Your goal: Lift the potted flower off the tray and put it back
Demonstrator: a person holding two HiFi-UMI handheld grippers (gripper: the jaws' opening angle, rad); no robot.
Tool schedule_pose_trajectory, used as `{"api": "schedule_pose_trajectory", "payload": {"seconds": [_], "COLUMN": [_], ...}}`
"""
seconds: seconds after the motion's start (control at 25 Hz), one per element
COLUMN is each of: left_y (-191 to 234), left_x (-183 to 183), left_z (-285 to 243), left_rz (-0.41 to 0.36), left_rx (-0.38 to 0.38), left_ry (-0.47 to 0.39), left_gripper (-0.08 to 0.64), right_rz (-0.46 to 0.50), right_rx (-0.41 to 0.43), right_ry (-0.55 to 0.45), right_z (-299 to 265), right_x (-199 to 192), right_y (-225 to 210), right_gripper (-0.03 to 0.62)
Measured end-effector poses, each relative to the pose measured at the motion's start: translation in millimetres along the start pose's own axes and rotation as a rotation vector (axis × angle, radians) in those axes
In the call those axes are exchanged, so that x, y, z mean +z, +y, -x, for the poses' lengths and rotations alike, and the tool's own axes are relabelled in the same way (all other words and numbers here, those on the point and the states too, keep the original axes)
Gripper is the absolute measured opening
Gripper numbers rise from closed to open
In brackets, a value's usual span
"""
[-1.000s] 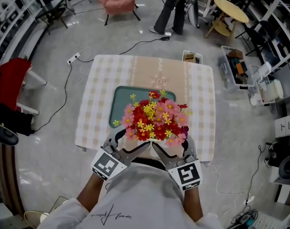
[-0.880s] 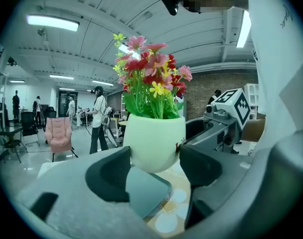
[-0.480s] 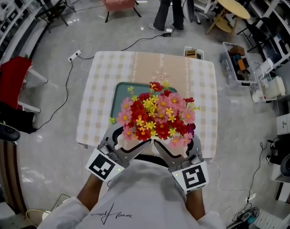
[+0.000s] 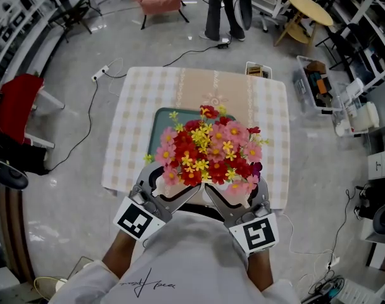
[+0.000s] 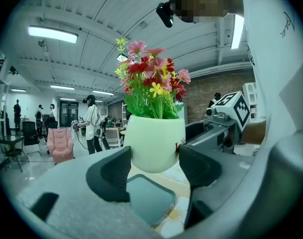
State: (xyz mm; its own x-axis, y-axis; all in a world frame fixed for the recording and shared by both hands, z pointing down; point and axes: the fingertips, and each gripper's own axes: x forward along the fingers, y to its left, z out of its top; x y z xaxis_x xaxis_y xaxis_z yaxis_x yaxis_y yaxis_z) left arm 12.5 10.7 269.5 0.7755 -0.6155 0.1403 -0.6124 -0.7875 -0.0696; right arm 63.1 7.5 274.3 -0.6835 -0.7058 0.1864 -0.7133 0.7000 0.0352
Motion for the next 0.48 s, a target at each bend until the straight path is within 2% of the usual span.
{"api": "schedule_pose_trajectory", "payload": {"seconds": [0.16, 0.48], "left_y": [-1.8, -0.8], "left_x": [-2.4, -1.7], "left_z": [-0.3, -1.2], "left_rz": [-0.028, -0.003], "left_rx": [0.008, -0.003], "left_ry": [0.021, 0.02], "left_gripper": [0.299, 0.304], "right_rz": [0.01, 0.021], "right_rx": [-0.001, 0.0], "right_ry": [0.005, 0.003], "right_z": [0.6, 0.6], "right_x": [-0.8, -1.1], "right_y": [-1.0, -0.1], "right_gripper": [0.353, 0.351]}}
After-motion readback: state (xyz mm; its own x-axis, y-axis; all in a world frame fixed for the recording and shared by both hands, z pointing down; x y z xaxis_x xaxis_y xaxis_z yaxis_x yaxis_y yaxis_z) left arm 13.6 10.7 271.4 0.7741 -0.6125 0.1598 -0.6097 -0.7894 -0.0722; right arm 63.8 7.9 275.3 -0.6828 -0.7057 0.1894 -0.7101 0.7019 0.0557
